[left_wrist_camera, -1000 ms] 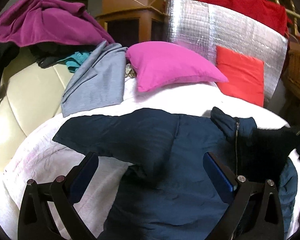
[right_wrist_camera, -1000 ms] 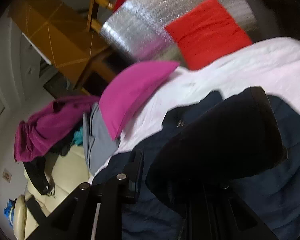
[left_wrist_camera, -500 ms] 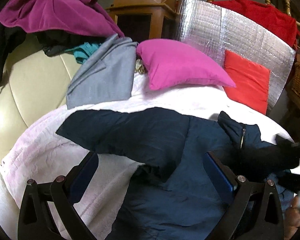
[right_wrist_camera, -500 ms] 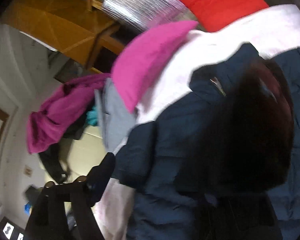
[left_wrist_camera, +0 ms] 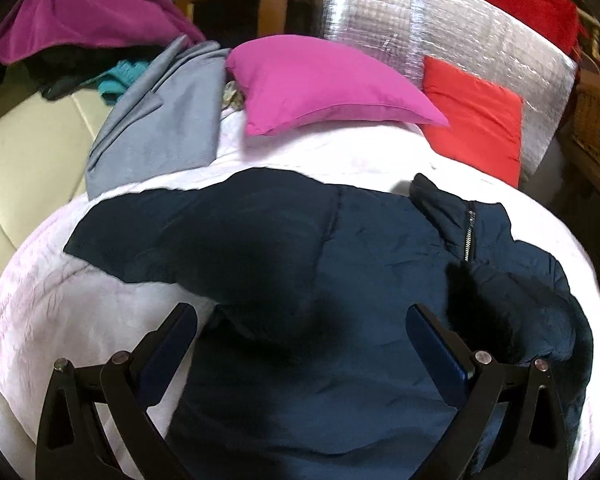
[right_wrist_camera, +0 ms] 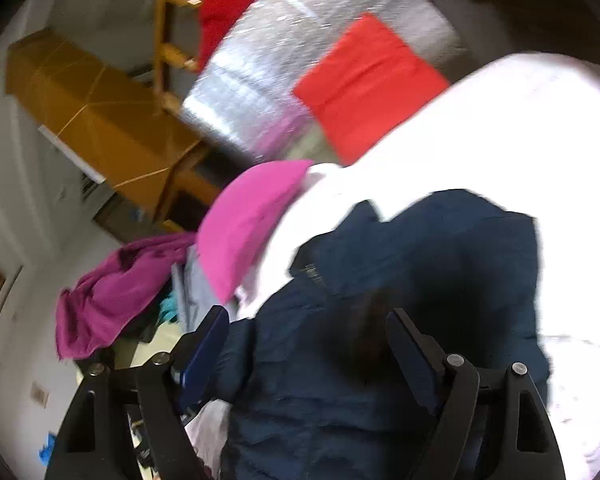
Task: Fold large clothes
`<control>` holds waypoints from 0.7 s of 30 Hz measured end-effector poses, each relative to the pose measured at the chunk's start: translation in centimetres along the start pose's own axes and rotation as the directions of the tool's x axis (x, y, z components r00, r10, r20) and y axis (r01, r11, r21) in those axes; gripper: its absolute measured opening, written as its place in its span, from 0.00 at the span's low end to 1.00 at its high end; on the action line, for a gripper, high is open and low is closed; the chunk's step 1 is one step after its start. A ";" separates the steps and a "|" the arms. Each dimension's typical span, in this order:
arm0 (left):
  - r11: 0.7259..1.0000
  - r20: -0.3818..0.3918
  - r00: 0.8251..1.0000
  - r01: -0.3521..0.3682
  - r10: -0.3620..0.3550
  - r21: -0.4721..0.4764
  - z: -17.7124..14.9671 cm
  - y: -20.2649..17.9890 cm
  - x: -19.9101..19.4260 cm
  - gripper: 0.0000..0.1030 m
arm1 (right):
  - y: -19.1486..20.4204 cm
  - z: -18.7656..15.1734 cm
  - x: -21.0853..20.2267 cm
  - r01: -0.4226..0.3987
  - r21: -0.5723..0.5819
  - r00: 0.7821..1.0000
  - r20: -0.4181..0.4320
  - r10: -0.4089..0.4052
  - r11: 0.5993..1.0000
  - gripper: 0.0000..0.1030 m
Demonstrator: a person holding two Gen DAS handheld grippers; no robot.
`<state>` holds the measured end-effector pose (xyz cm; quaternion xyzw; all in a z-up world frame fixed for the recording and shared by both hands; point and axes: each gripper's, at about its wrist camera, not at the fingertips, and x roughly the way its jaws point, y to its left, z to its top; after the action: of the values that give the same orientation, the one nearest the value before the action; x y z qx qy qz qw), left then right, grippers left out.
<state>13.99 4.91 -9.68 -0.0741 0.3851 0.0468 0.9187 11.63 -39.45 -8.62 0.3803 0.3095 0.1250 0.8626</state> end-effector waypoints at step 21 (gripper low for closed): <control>0.978 -0.212 0.969 0.158 -0.128 0.133 -4.0 -8.3 3.9 1.00 | -2.3 0.6 1.1 0.415 -0.013 0.908 0.059 -0.414 0.910 0.59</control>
<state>15.15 -3.78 -14.41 -0.0372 0.4726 -0.0564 0.8787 12.77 -40.85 -10.49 0.2981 0.3579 -0.0675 0.8823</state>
